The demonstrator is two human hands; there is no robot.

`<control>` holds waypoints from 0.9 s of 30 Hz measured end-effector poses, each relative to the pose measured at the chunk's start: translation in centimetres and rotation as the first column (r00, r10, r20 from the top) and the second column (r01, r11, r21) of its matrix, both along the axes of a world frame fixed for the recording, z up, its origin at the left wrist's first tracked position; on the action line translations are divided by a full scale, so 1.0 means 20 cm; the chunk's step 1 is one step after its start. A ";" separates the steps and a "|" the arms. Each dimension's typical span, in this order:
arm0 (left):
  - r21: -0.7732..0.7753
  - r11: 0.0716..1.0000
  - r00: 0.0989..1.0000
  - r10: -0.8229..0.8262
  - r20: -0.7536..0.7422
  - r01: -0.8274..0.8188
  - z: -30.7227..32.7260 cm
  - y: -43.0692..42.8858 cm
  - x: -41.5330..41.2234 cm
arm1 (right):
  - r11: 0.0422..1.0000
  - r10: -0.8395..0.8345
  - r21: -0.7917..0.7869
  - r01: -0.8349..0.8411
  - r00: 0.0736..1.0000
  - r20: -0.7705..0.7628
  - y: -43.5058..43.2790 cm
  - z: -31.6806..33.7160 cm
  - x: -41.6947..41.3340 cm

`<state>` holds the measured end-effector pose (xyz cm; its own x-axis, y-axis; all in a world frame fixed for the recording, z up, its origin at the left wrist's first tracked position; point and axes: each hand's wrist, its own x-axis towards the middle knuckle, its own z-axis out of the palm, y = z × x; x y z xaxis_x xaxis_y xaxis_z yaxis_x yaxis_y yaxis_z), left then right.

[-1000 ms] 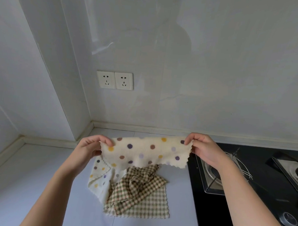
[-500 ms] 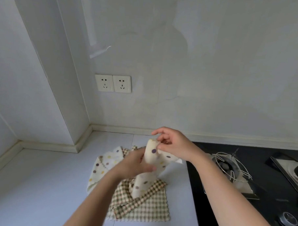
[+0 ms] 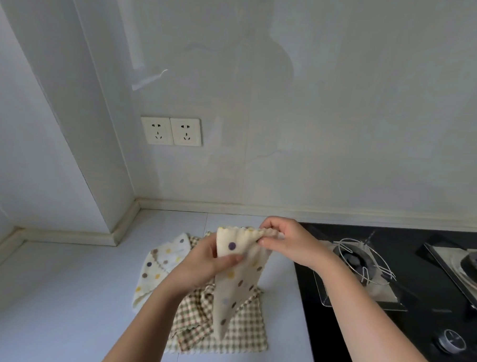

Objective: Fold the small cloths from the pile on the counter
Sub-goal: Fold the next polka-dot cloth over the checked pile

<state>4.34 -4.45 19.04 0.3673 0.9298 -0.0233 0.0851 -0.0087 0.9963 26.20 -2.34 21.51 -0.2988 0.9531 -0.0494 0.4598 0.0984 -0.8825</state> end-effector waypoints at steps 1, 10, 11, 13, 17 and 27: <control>0.028 0.998 0.998 0.051 0.027 -0.051 0.02 0.00 0.00 | 1.000 0.003 0.010 -0.003 1.000 -0.028 0.00 0.00 -0.01; 0.102 0.975 0.979 0.202 -0.017 -0.199 0.11 -0.01 -0.02 | 0.986 -0.048 0.125 0.109 0.909 -0.415 -0.04 -0.02 -0.05; 0.095 0.974 0.978 0.207 0.004 -0.207 0.11 -0.02 -0.02 | 0.981 -0.056 0.144 0.129 0.902 -0.428 -0.05 -0.03 -0.05; 0.088 0.972 0.976 0.214 0.031 -0.216 0.12 -0.03 0.00 | 0.970 -0.073 0.179 0.166 0.898 -0.435 -0.06 -0.05 -0.06; 0.088 0.971 0.975 0.222 0.013 -0.223 0.12 -0.04 0.02 | 0.968 -0.073 0.181 0.172 0.888 -0.453 -0.08 -0.07 -0.07; 0.088 0.970 0.974 0.226 0.003 -0.225 0.14 -0.05 0.04 | 0.976 -0.144 0.049 0.212 0.798 -0.585 -0.12 -0.15 -0.08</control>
